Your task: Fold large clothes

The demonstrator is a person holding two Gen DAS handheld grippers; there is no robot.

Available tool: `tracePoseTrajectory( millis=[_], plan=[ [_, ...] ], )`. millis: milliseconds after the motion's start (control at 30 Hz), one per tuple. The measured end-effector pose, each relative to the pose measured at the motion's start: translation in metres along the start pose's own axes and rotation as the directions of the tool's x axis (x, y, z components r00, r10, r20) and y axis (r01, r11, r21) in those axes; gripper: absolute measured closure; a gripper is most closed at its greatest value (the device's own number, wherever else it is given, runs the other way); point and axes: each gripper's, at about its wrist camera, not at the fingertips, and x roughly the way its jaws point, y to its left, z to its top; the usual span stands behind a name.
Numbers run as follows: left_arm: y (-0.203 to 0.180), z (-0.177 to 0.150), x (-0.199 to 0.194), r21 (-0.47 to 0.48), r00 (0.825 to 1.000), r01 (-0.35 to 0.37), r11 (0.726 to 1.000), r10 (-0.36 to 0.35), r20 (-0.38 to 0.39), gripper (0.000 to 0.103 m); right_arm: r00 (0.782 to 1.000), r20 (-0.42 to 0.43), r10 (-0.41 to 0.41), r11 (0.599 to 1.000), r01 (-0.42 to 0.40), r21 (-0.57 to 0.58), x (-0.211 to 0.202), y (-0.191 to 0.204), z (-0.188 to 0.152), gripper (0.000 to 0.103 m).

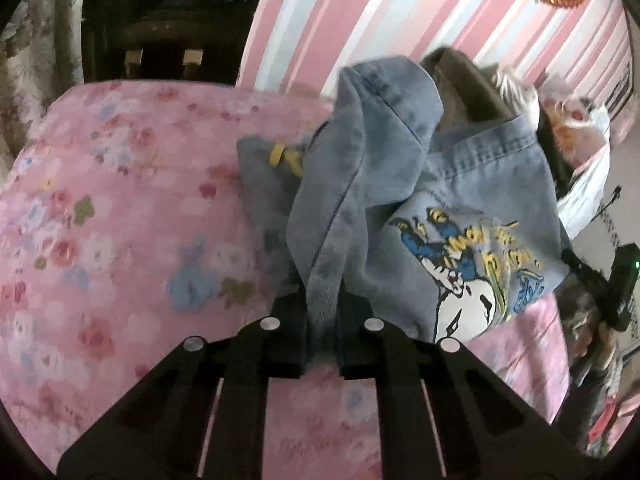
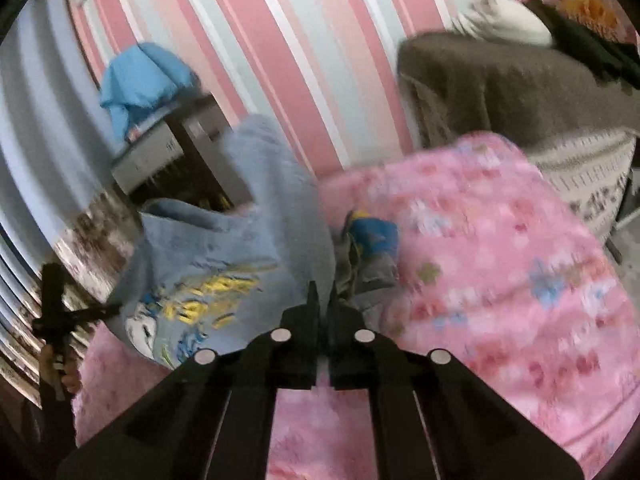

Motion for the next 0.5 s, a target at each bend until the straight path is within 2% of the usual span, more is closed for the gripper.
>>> tracePoseTrajectory(
  millis=[67, 133, 167, 200, 233, 267, 300, 367, 400, 433, 500],
  plan=[
    [0.005, -0.007, 0.015, 0.014, 0.999, -0.035, 0.999, 0.035, -0.025, 0.091, 0.994, -0.066, -0.089, 0.996, 0.089, -0.007, 0.02, -0.013, -0.015, 0.101],
    [0.014, -0.009, 0.031, 0.003, 0.998, -0.035, 0.999, 0.035, -0.051, 0.087, 0.986, -0.124, -0.113, 0.993, 0.115, 0.012, 0.042, -0.025, -0.026, 0.099],
    [0.015, -0.006, 0.039, 0.009, 0.997, -0.05, 0.999, 0.05, -0.057, 0.081, 0.982, -0.15, -0.117, 0.993, 0.121, 0.016, 0.052, -0.029, -0.029, 0.097],
    [0.016, -0.003, 0.041, 0.01, 0.997, -0.07, 0.998, 0.07, -0.042, 0.076, 0.98, -0.152, -0.128, 0.991, 0.132, 0.013, 0.057, -0.03, -0.029, 0.089],
    [0.017, 0.0, 0.041, 0.015, 0.995, -0.094, 0.995, 0.095, -0.035, 0.061, 0.979, -0.152, -0.135, 0.99, 0.138, 0.012, 0.058, -0.033, -0.027, 0.082],
    [0.016, 0.003, 0.04, 0.032, 0.989, -0.147, 0.989, 0.148, -0.023, 0.05, 0.979, -0.157, -0.13, 0.991, 0.134, 0.019, 0.058, -0.034, -0.024, 0.082],
    [0.016, 0.005, 0.037, 0.039, 0.984, -0.176, 0.984, 0.177, -0.009, 0.045, 0.982, -0.148, -0.119, 0.992, 0.124, 0.025, 0.054, -0.035, -0.021, 0.082],
    [0.013, 0.008, 0.027, 0.067, 0.978, -0.21, 0.975, 0.209, 0.021, 0.031, 0.987, -0.11, -0.113, 0.993, 0.115, 0.011, 0.039, -0.031, -0.011, 0.065],
    [0.01, 0.011, 0.022, 0.084, 0.972, -0.232, 0.969, 0.23, 0.04, 0.027, 0.99, -0.08, -0.117, 0.993, 0.117, 0.001, 0.031, -0.031, -0.006, 0.051],
    [0.007, 0.016, 0.019, 0.107, 0.962, -0.27, 0.957, 0.263, 0.07, 0.02, 0.992, -0.047, -0.121, 0.993, 0.12, -0.011, 0.024, -0.027, 0.0, 0.046],
    [0.0, 0.025, 0.018, 0.143, 0.946, -0.319, 0.937, 0.307, 0.102, 0.017, 0.993, 0.008, -0.116, 0.993, 0.116, -0.037, 0.018, -0.02, 0.016, 0.045]
  ],
)
